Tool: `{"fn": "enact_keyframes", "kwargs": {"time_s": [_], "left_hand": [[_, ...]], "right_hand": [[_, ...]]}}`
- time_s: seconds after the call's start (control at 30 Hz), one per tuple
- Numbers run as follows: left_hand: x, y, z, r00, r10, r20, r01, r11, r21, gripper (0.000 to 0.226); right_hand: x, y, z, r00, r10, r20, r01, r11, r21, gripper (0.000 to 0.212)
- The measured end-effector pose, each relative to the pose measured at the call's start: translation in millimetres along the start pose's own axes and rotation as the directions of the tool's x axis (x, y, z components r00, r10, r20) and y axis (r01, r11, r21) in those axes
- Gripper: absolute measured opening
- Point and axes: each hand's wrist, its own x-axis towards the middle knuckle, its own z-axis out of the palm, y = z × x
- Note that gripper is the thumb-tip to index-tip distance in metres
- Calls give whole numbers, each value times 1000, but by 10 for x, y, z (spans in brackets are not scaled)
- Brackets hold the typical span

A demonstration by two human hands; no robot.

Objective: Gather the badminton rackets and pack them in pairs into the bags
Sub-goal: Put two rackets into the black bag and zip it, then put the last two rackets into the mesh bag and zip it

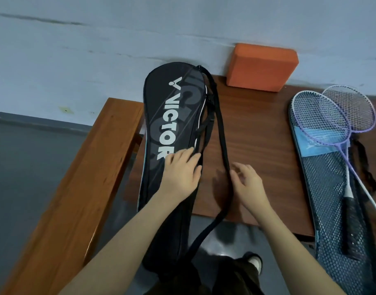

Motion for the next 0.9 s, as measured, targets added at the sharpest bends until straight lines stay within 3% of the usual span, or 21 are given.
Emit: {"fn": "enact_keyframes", "kwargs": {"time_s": [0.13,0.23,0.33,0.43,0.53,0.63,0.73,0.83,0.9], "left_hand": [[214,783,249,984,116,133,-108,992,-65,40],[405,1432,553,971,140,193,-121,987,-107,39],[580,2046,917,967,106,232,-74,987,-140,39],[731,2562,1272,948,21,316,30,987,-156,42],[790,2932,1551,913,-77,401,158,972,-174,52],[785,3163,1729,873,-116,473,245,944,-221,59],[772,3270,1793,877,-162,452,355,853,-383,58],[798,3258,1819,900,-196,388,365,826,-429,55],[832,3205,1847,901,-179,395,350,837,-420,56]], "right_hand": [[-1,672,-643,988,29,-153,-40,997,-69,29],[0,1281,-1162,966,129,-223,-153,984,-93,26],[-17,1850,-1605,948,203,-247,-238,963,-122,27],[-52,2330,-1917,947,223,-231,-291,900,-325,36],[-86,2639,-2115,926,288,-246,-367,840,-400,46],[-45,2831,-2236,928,335,-165,-374,838,-398,47],[-18,2944,-2282,958,264,-108,-285,898,-334,40],[-21,2931,-2299,983,110,-144,-134,976,-170,39],[39,2859,-2300,966,135,-222,-146,989,-32,37]]}}
